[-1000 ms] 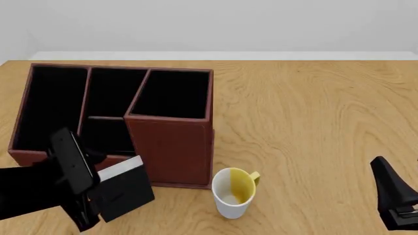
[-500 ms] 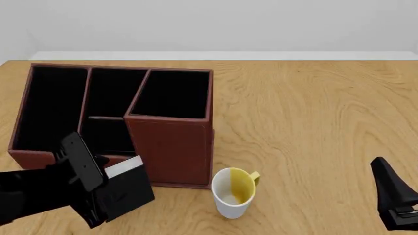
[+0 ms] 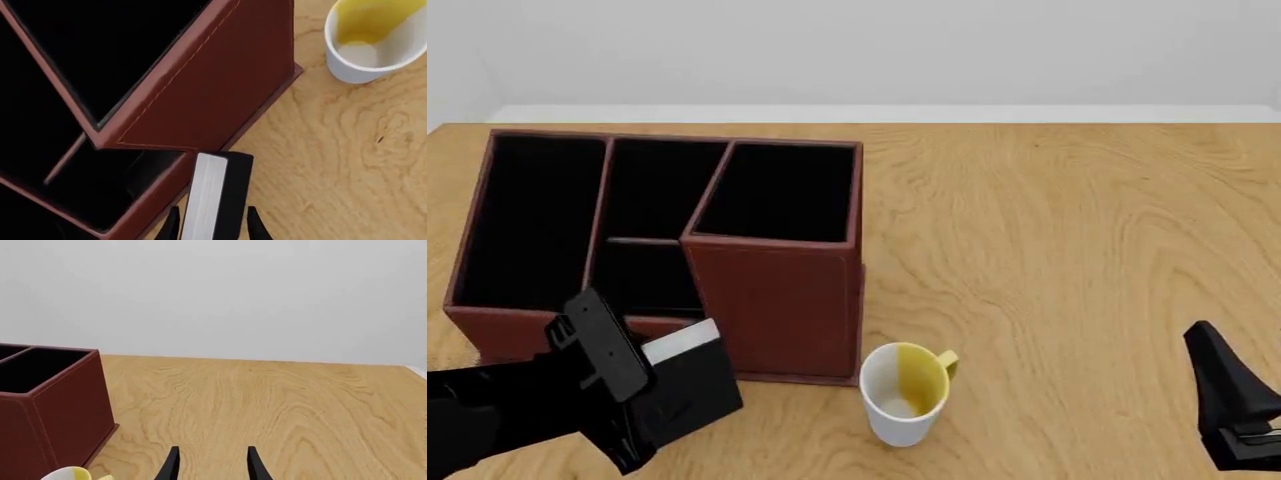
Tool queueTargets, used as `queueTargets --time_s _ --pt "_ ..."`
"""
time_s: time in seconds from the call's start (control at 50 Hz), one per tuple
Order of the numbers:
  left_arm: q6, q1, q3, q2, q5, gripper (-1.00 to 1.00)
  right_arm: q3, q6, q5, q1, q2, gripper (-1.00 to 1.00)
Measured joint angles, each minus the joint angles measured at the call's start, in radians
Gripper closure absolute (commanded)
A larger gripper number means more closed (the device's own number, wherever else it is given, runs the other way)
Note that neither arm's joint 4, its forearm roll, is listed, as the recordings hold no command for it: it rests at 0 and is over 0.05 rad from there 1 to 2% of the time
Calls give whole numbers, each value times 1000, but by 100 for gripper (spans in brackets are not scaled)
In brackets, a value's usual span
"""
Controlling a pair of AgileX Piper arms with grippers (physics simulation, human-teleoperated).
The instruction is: Pick up the book and place it in the right compartment of the caddy.
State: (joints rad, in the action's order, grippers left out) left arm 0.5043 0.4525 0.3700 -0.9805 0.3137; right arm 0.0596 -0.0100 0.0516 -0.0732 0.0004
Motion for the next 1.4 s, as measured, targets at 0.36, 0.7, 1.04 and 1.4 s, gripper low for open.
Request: queueTargets --time_s 0.36,0.7,1.04,1.4 --pt "-8 31 -12 42 22 100 8 0 4 0 0 -100" --pt "-1 46 -14 81 69 100 12 1 5 1 0 -100" --pt "-20 95 -17 244 238 100 22 7 7 -7 0 -100" --pt "-47 174 56 439 465 100 51 16 17 -19 0 -100"
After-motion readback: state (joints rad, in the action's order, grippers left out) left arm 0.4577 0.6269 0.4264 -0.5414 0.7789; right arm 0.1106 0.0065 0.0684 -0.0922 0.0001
